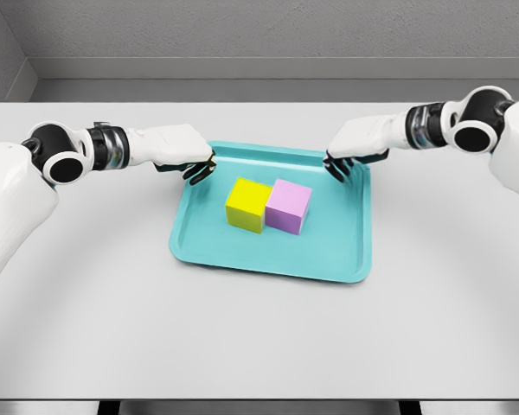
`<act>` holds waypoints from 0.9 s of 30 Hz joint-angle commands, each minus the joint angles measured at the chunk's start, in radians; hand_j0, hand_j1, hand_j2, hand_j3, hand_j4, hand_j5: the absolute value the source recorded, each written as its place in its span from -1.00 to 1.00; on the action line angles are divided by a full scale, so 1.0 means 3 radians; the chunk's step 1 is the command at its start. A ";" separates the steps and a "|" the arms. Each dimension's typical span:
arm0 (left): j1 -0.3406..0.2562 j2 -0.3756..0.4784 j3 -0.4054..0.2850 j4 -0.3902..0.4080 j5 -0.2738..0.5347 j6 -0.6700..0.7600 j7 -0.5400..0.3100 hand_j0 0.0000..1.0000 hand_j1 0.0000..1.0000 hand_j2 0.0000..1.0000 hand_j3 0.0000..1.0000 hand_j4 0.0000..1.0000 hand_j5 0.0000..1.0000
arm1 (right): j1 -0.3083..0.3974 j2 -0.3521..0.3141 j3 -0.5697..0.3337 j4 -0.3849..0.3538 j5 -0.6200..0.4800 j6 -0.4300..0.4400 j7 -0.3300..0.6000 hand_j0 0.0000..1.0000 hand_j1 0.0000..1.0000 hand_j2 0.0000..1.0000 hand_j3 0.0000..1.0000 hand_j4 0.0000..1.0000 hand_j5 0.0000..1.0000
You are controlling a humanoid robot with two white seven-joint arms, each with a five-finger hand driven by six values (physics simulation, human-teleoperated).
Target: Push two cubes
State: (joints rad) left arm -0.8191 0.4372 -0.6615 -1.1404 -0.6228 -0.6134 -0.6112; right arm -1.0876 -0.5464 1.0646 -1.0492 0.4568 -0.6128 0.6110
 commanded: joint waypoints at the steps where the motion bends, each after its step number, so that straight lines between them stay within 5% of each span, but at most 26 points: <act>1: 0.0000 0.0000 0.0001 -0.0003 0.0021 0.0008 0.0001 -0.97 -0.97 -0.97 -0.97 -0.97 -0.97 | -0.0005 0.0124 -0.0005 0.0117 0.0001 0.0007 0.0000 -0.47 -0.47 -0.47 -0.47 -0.47 -0.47; 14: 0.0000 0.0000 0.0001 -0.0003 0.0021 0.0008 0.0001 -0.97 -0.97 -0.97 -0.97 -0.97 -0.97 | -0.0031 0.0369 0.0194 0.0133 0.0017 0.0007 0.0000 -0.54 -0.54 -0.54 -0.54 -0.54 -0.54; 27: 0.0005 0.0000 -0.0009 0.0002 0.0015 0.0008 0.0001 -0.97 -0.97 -0.97 -0.97 -0.97 -0.97 | -0.0031 0.0379 0.0291 0.0056 0.0017 0.0007 0.0000 -0.54 -0.54 -0.54 -0.54 -0.54 -0.54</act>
State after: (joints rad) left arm -0.8191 0.4368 -0.6650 -1.1398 -0.6228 -0.6134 -0.6112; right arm -1.0968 -0.4334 1.1509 -1.0199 0.4660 -0.6131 0.6111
